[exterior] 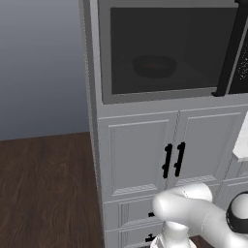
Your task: Open the microwave, place the bowl with waffle inside the microwave, then close the microwave door and turn it on.
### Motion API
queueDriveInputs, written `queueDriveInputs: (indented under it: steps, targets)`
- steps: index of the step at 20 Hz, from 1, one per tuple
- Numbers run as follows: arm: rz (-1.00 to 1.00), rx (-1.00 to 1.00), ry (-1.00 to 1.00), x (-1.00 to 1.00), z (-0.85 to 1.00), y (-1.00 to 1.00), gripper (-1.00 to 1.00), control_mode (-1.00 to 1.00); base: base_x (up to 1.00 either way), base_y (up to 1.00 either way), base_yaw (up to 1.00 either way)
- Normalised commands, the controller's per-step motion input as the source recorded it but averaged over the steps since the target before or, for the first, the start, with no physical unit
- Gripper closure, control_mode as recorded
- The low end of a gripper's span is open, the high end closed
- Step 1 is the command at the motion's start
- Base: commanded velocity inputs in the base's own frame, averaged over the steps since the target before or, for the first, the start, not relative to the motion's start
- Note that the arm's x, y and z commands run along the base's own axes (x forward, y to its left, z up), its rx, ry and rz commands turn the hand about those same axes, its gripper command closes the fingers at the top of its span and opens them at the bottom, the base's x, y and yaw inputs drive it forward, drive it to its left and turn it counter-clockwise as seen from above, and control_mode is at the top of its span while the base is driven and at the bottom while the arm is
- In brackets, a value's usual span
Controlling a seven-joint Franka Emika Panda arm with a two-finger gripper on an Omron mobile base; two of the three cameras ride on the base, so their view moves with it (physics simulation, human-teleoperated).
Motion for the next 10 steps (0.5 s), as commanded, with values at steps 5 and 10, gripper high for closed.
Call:
queueDriveInputs:
  steps: [5, 10]
  targets:
    - [0.00, -0.01, 0.08, 0.00, -0.01, -0.21, -1.00, -1.00, 0.00, 0.00, 0.00]
    - [0.02, 0.00, 0.14, 0.08, -0.06, -0.01, -1.00, -1.00, 0.00, 0.00, 0.00]
